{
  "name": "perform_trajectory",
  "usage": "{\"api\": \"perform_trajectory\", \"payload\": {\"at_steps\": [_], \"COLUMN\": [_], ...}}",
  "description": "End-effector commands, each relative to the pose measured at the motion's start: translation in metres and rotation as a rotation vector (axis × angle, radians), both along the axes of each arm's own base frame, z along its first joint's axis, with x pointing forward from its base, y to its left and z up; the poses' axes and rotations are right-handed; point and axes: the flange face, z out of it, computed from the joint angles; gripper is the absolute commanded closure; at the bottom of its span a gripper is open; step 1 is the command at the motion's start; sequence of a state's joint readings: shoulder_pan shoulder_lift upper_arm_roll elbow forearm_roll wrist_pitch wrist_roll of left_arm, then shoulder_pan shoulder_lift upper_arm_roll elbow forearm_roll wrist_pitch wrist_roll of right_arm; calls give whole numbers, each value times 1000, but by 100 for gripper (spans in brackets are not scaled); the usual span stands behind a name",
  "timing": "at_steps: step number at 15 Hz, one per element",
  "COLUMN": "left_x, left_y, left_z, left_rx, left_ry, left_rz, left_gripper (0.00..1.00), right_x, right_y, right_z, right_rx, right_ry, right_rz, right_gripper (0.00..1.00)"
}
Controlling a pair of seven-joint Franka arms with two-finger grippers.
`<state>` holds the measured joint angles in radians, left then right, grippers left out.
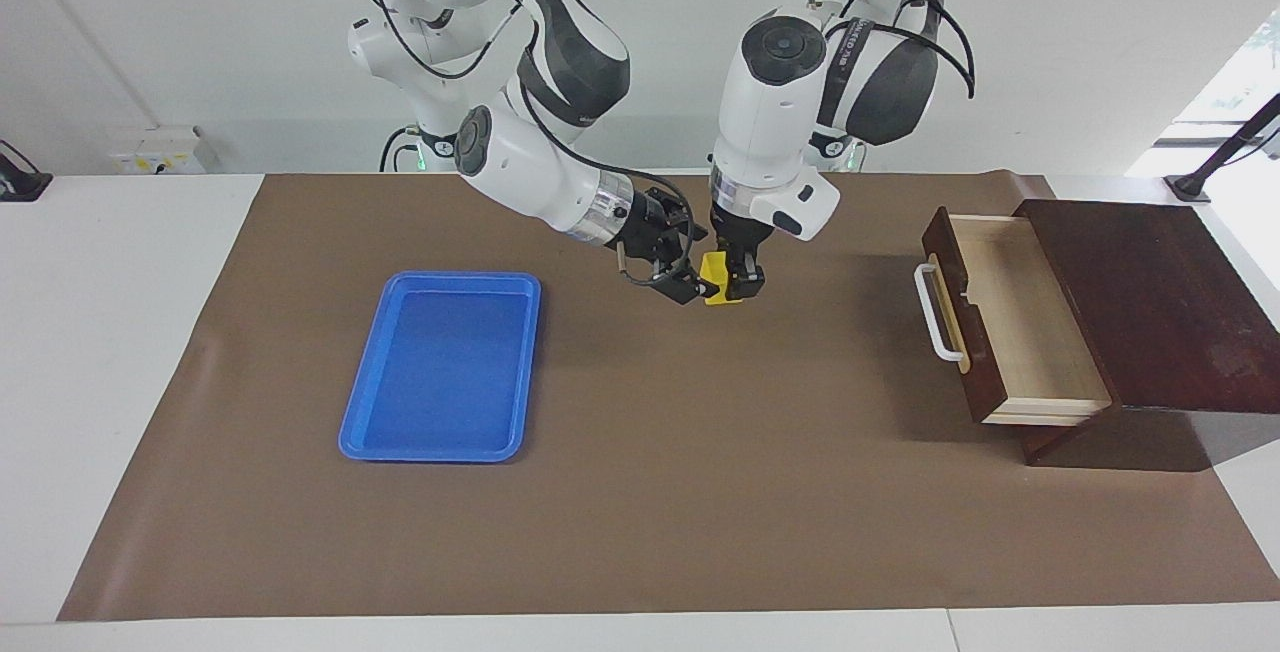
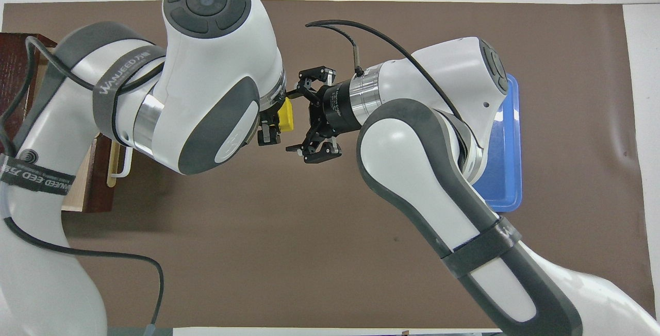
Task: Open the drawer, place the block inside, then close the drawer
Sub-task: 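Carry the block toward the drawer with the left gripper while the right gripper withdraws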
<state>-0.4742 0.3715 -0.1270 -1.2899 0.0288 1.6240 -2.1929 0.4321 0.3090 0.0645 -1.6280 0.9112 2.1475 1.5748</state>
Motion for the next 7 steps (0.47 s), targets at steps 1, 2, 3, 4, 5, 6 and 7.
{"api": "perform_trajectory", "payload": {"at_steps": [1, 2, 3, 4, 5, 6, 7], "left_x": [13, 23, 30, 39, 47, 53, 58], "left_y": [34, 51, 67, 86, 107, 127, 149], "left_z": [4, 6, 8, 9, 11, 16, 20], "left_rx": [20, 18, 15, 13, 11, 12, 14], "left_ry": [-1, -3, -5, -7, -8, -15, -18], "left_rz": [-23, -23, -31, -45, -57, -69, -90], "left_gripper": [100, 100, 100, 100, 100, 100, 100], "right_x": [-2, -2, -2, -1, -1, 4, 12], "right_y": [1, 1, 1, 0, 0, -8, -21], "right_z": [6, 6, 6, 6, 6, 7, 8], "right_rx": [17, 18, 18, 18, 13, 11, 8], "right_ry": [14, 12, 13, 13, 13, 10, 7], "right_rz": [-24, -24, -25, -27, -25, -36, -60], "right_gripper": [0, 0, 0, 0, 0, 0, 0]}}
